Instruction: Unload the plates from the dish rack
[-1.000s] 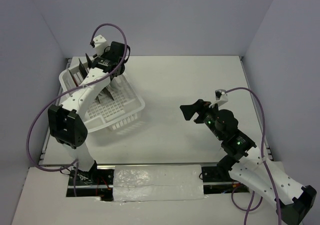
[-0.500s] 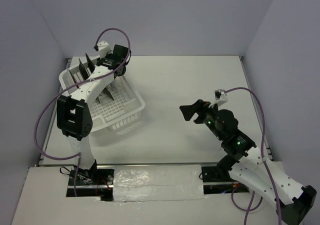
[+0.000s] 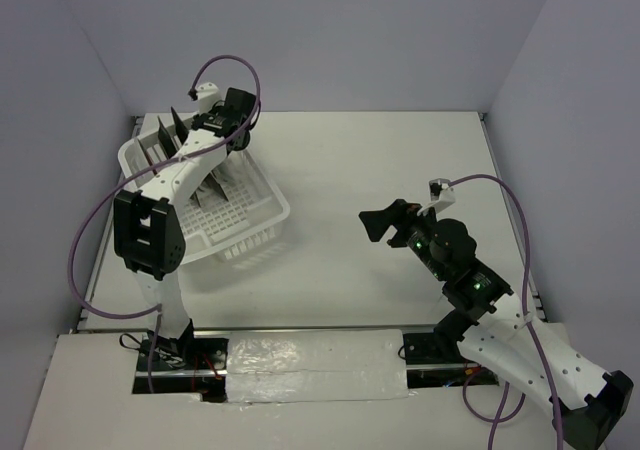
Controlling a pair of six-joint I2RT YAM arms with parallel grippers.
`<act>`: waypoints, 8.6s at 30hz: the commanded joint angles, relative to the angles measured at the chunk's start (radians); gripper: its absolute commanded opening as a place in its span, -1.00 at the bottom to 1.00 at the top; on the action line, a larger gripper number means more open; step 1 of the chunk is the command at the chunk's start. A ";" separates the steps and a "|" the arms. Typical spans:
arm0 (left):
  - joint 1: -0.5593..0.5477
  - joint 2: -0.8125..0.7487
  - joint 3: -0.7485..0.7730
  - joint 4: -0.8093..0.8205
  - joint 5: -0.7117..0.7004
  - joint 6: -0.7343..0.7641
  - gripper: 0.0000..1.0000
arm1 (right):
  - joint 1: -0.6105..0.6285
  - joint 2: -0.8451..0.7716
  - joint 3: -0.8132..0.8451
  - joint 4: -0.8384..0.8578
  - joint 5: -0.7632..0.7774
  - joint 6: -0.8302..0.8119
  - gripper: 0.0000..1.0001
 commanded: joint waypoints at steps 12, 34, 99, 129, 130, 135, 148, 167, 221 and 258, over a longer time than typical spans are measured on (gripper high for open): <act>-0.006 -0.233 0.126 0.063 0.092 0.047 -1.00 | 0.003 0.034 0.066 0.005 -0.030 -0.042 0.83; -0.101 -0.769 -0.331 0.566 0.951 0.072 -1.00 | -0.012 0.078 0.013 0.329 -0.270 -0.122 0.99; -0.702 -0.812 -0.796 0.523 0.227 0.231 0.94 | -0.803 0.739 0.194 0.687 -0.583 0.260 -1.00; -0.714 -0.984 -0.954 0.657 0.239 0.326 0.99 | -0.960 0.980 0.145 0.732 -0.458 0.239 -1.00; -0.714 -0.990 -0.956 0.655 0.231 0.322 0.99 | -0.966 0.980 0.135 0.741 -0.452 0.246 -1.00; -0.716 -0.996 -0.959 0.655 0.233 0.319 0.99 | -0.988 1.031 0.177 0.660 -0.458 0.232 -1.00; -0.716 -1.011 -0.951 0.639 0.230 0.317 0.99 | -1.005 1.112 0.210 0.479 -0.532 0.249 -0.09; -0.716 -0.969 -0.899 0.481 -0.049 0.207 0.99 | -1.008 1.060 0.454 -0.277 -0.234 0.223 0.52; 0.369 -0.476 -0.348 0.126 0.242 0.277 0.01 | 0.085 0.205 0.128 0.084 -0.282 -0.108 0.36; 0.375 -0.294 -0.272 0.066 0.187 0.230 -0.98 | 0.085 0.127 0.128 0.055 -0.216 -0.130 0.37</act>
